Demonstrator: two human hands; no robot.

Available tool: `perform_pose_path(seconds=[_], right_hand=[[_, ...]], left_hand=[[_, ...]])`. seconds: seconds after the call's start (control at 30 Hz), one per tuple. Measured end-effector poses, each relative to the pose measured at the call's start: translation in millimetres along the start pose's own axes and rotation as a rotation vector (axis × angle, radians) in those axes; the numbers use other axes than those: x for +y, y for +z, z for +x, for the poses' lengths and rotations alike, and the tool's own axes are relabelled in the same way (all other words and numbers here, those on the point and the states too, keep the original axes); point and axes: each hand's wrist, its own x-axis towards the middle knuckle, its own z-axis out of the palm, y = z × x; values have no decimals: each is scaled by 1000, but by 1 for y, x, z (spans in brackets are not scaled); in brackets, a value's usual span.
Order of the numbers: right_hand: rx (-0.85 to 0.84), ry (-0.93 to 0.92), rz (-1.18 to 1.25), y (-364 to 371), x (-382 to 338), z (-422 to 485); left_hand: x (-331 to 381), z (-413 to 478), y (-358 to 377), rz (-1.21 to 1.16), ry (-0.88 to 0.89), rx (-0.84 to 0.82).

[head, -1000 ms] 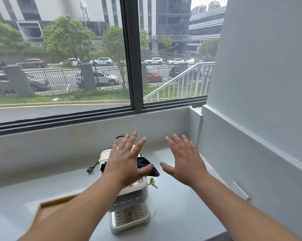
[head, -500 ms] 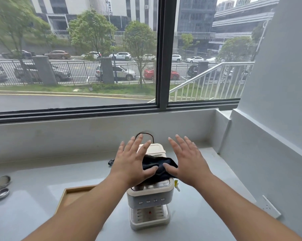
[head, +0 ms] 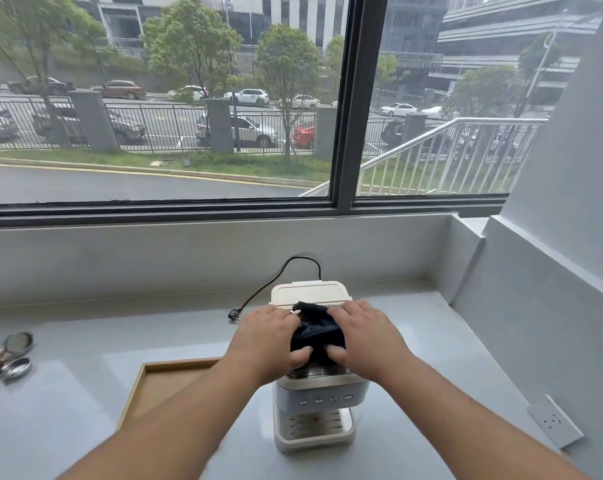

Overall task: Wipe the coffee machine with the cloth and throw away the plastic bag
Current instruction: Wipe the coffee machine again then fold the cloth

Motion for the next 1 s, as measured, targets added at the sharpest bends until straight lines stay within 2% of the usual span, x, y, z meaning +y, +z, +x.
perform_pose_path(seconds=[0.17,0.53,0.67,0.87,1.0], right_hand=[[-31,35,43,-5,-7,5],[118,213,467,-37,-31,36],[168,203,569,-51,-49,51],[240,144,705,-72,-84,74],[282,86,704,-84,-108,88]], left_hand=[[-4,2,-5,-22,46,36],[-32,13,-23,-211,3,81],[-48,14,-34,-215,33,69],[-80,10,-44,-306,-29,80],[-102,6,-47,-530,-110,73]])
